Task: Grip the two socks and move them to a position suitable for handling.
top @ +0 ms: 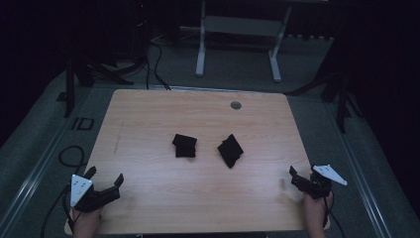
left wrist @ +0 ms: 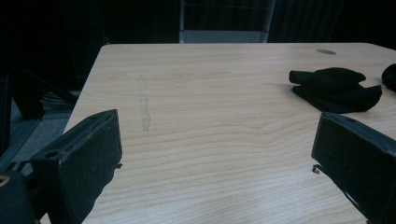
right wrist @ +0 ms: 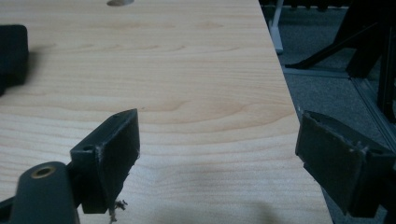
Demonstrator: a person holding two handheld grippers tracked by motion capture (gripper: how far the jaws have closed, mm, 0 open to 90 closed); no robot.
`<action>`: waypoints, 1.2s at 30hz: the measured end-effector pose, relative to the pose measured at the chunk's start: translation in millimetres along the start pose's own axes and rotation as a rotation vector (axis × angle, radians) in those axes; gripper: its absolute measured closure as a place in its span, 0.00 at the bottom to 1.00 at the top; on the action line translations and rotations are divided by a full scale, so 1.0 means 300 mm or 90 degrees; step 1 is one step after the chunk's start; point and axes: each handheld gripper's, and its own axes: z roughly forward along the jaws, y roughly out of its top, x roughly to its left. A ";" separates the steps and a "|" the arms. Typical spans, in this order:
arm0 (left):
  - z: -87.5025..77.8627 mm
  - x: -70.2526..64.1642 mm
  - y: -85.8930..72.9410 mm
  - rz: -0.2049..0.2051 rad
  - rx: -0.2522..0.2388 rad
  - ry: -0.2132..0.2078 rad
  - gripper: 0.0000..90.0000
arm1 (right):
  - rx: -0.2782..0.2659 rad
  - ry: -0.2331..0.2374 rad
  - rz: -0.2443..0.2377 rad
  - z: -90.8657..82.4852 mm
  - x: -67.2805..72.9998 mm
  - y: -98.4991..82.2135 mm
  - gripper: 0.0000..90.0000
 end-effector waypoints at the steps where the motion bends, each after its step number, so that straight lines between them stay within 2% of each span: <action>1: 0.001 0.000 0.000 0.001 0.000 -0.002 0.02 | 0.007 -0.001 -0.001 0.002 0.000 0.001 0.15; 7: 0.007 -0.007 -0.003 0.016 0.008 -0.016 0.02 | 0.019 0.002 0.014 0.007 -0.007 0.002 0.15; 10: 0.007 -0.014 -0.002 0.027 0.015 -0.011 0.02 | 0.025 0.004 0.022 0.009 -0.011 0.003 0.15; 13: 0.008 -0.017 0.000 0.023 0.026 -0.010 0.02 | 0.051 0.019 0.017 0.020 -0.012 0.007 0.15; 18: 0.010 -0.014 0.002 0.013 0.029 -0.024 0.02 | 0.087 0.040 -0.009 0.029 -0.001 0.013 0.15; 21: 0.015 -0.017 0.003 0.010 0.037 -0.039 0.02 | 0.098 0.065 -0.029 0.032 0.012 0.023 0.15; 23: 0.016 -0.024 0.003 0.009 0.044 -0.047 0.02 | 0.103 0.092 -0.039 0.035 0.021 0.032 0.15; 29: 0.018 -0.053 0.008 0.018 0.050 -0.059 0.02 | 0.121 0.148 -0.081 0.046 0.065 0.058 0.15; 31: 0.018 -0.056 0.009 0.007 0.055 -0.063 0.03 | 0.127 0.164 -0.091 0.049 0.084 0.065 0.15; 34: 0.018 -0.058 0.011 -0.029 0.064 -0.086 0.04 | 0.137 0.181 -0.111 0.056 0.114 0.076 0.15; 36: 0.019 -0.062 0.014 -0.043 0.071 -0.101 0.04 | 0.144 0.199 -0.121 0.064 0.138 0.089 0.15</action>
